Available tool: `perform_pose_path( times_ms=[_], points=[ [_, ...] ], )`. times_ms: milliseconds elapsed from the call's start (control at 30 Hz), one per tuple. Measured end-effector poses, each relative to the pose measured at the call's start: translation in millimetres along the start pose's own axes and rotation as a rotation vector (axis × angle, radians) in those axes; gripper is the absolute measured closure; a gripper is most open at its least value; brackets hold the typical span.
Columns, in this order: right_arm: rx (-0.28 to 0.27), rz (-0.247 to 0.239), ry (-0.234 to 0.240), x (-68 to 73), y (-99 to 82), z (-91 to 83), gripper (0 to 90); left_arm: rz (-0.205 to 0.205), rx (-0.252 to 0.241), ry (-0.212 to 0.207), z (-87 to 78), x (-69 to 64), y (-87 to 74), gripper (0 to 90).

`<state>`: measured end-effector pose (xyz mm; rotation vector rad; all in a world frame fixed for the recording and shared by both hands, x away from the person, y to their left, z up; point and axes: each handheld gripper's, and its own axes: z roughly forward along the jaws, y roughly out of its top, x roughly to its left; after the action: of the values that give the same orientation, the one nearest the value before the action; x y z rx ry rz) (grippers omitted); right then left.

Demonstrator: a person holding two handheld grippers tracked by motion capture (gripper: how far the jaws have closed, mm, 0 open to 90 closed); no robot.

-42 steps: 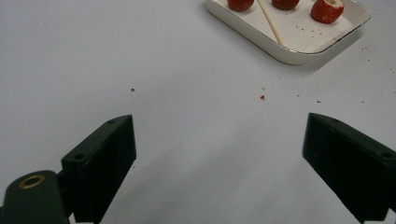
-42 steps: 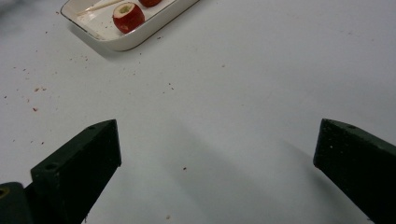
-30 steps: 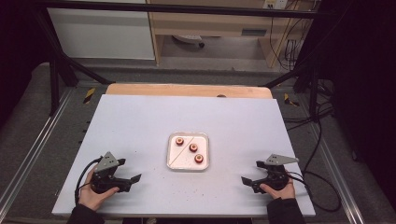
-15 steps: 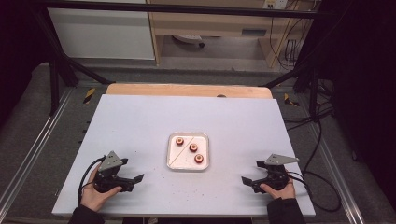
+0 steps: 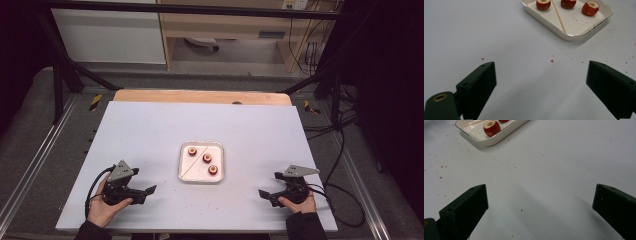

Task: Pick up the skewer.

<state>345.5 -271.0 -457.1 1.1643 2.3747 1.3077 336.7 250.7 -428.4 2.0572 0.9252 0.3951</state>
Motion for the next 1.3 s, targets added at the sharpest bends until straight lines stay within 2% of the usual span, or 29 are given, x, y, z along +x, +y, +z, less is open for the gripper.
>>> perform_pose_path(
  times_ms=[233, 700, 867, 1300],
  points=[
    [0.001, 0.001, -0.001, 0.1, 0.0, -0.6, 0.6, 0.014, 0.016, -0.004, 4.6, -6.8, 11.1, 9.1],
    [0.004, -0.004, -0.005, 0.2, -0.1, 0.7, 0.7, 0.02, 0.014, 0.0, 7.6, -11.5, 28.0, 9.0],
    [0.007, -0.004, -0.005, 0.2, -0.1, 0.8, 0.6, 0.034, 0.02, -0.003, 11.8, -15.0, 36.4, 8.9],
    [0.009, -0.001, -0.002, 0.5, -0.2, 1.6, 0.6, 0.039, 0.022, 0.003, 24.5, -22.5, 58.7, 8.9]
  ],
)
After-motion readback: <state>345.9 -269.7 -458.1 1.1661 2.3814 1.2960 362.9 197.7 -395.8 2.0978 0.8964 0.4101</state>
